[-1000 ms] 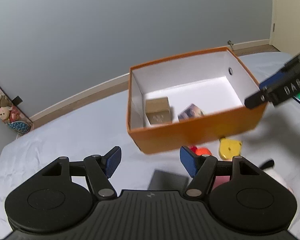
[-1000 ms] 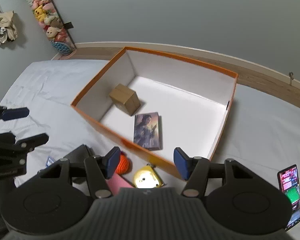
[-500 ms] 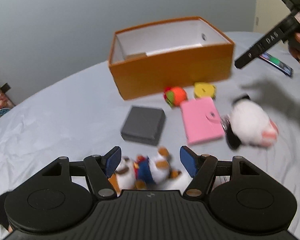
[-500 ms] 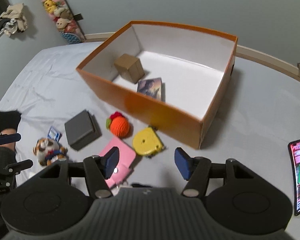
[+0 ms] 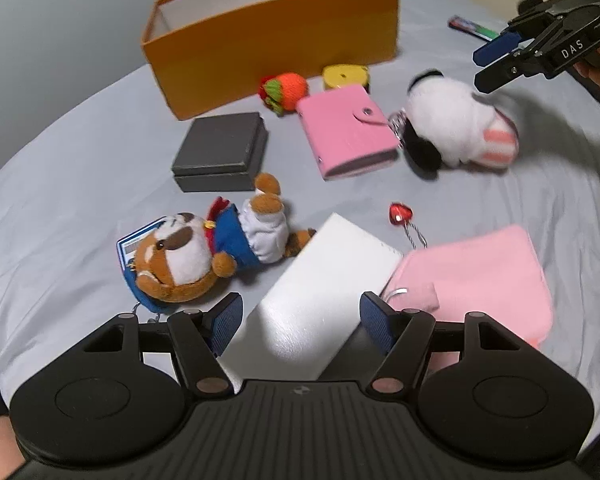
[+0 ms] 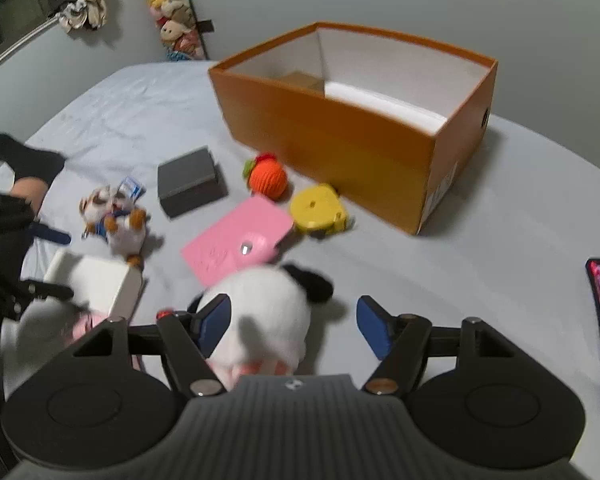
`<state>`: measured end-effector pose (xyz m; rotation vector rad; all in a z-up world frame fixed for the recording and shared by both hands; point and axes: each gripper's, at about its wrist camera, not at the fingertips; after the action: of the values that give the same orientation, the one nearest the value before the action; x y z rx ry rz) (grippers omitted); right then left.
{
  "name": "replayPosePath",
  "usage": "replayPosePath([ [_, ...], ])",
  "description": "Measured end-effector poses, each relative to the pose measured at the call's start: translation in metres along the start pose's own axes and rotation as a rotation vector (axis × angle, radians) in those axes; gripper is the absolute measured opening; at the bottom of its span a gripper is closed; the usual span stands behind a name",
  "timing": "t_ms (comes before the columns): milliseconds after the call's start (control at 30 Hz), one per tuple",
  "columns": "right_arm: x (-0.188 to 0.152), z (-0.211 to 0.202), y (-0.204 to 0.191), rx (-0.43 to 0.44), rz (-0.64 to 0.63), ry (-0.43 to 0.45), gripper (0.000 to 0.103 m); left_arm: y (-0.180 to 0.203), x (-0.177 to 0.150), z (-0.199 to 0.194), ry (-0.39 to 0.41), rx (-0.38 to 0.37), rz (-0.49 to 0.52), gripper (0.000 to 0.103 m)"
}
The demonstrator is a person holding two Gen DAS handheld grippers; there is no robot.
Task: Organize objects
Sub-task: 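Grasp the white rectangular box with the left gripper while the right gripper grasps the panda plush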
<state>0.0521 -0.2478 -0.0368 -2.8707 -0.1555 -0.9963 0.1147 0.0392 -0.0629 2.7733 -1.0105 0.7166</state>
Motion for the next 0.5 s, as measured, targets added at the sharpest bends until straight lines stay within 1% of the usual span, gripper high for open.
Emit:
replayPosePath([
  [133, -0.014, 0.004, -0.008, 0.007, -0.016, -0.010, 0.073, 0.000, -0.003, 0.008, -0.022, 0.011, 0.059, 0.079],
  [300, -0.026, 0.013, -0.016, 0.013, -0.031, -0.024, 0.074, -0.002, -0.008, 0.010, 0.014, -0.027, 0.134, 0.079],
  [367, -0.029, 0.017, -0.016, 0.023, -0.019, -0.027, 0.074, -0.003, -0.009, 0.010, 0.023, -0.043, 0.152, 0.080],
  [500, -0.030, 0.022, -0.019, 0.032, -0.016, -0.027, 0.074, -0.006, -0.007, 0.013, 0.006, -0.073, 0.149, 0.080],
])
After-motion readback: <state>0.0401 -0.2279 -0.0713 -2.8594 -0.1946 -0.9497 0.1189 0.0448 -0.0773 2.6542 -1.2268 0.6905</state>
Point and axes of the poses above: each gripper's, at about its wrist camera, not at the fingertips, and z roughly the way its jaws point, y to its right, x to its top, and after that the axes turned 8 degrees about -z, right-handed
